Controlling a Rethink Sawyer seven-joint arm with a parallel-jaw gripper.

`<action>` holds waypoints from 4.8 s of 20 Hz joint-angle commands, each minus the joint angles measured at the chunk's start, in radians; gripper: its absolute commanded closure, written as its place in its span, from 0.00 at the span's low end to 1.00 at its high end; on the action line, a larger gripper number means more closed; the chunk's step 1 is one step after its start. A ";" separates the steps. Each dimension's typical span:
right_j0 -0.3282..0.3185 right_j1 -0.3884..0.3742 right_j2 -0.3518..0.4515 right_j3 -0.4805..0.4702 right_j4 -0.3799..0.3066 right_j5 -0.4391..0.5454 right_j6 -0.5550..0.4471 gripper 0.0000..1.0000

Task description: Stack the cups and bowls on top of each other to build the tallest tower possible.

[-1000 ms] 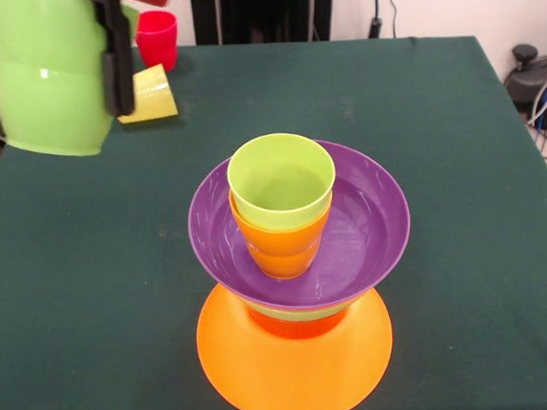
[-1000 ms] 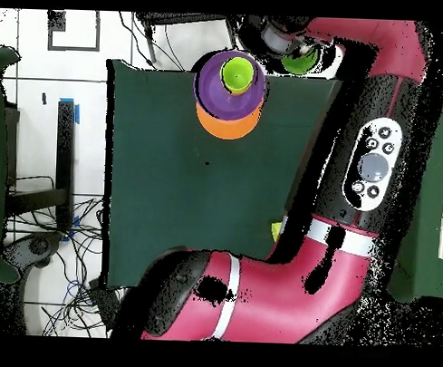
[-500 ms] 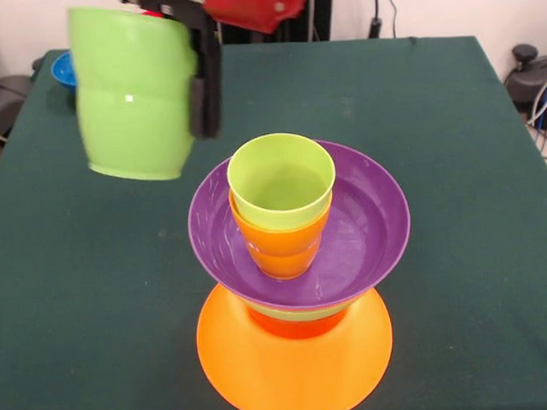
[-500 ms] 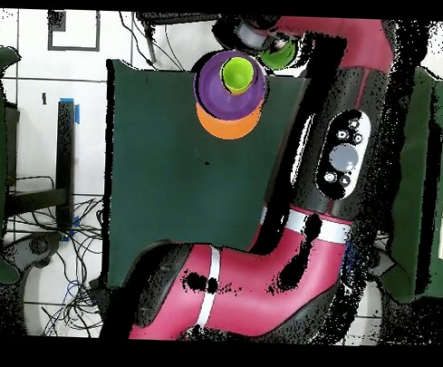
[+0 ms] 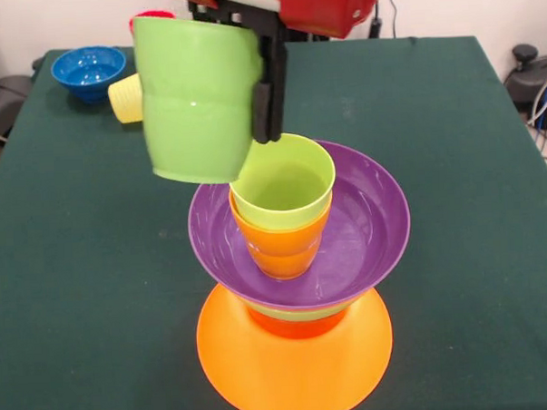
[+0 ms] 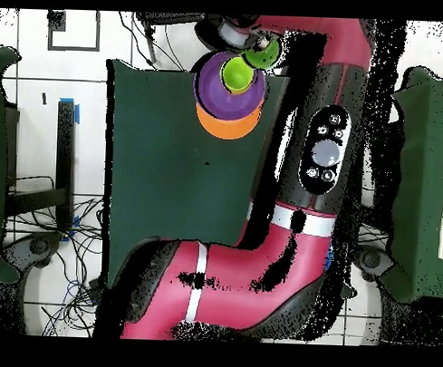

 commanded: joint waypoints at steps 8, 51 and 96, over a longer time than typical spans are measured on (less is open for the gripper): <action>0.065 -0.021 -0.027 0.066 0.026 0.154 0.296 1.00; 0.070 0.108 -0.179 0.034 0.221 0.223 0.281 1.00; 0.007 0.268 -0.615 -0.136 0.639 0.189 0.181 1.00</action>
